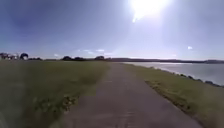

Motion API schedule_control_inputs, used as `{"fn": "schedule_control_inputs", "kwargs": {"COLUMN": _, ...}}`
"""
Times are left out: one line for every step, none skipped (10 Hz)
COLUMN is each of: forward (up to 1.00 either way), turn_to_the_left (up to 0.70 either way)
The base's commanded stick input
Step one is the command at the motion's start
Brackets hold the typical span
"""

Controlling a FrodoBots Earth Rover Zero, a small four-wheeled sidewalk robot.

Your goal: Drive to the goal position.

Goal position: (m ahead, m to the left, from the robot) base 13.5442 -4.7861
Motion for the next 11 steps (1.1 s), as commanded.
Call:
{"fn": "schedule_control_inputs", "kwargs": {"forward": 0.7, "turn_to_the_left": 0.0}}
{"fn": "schedule_control_inputs", "kwargs": {"forward": 0.7, "turn_to_the_left": 0.0}}
{"fn": "schedule_control_inputs", "kwargs": {"forward": 0.7, "turn_to_the_left": 0.0}}
{"fn": "schedule_control_inputs", "kwargs": {"forward": 0.7, "turn_to_the_left": 0.0}}
{"fn": "schedule_control_inputs", "kwargs": {"forward": 0.7, "turn_to_the_left": -0.1}}
{"fn": "schedule_control_inputs", "kwargs": {"forward": 0.7, "turn_to_the_left": -0.27}}
{"fn": "schedule_control_inputs", "kwargs": {"forward": 0.7, "turn_to_the_left": -0.27}}
{"fn": "schedule_control_inputs", "kwargs": {"forward": 0.7, "turn_to_the_left": -0.16}}
{"fn": "schedule_control_inputs", "kwargs": {"forward": 0.7, "turn_to_the_left": 0.0}}
{"fn": "schedule_control_inputs", "kwargs": {"forward": 0.7, "turn_to_the_left": 0.0}}
{"fn": "schedule_control_inputs", "kwargs": {"forward": 0.7, "turn_to_the_left": 0.0}}
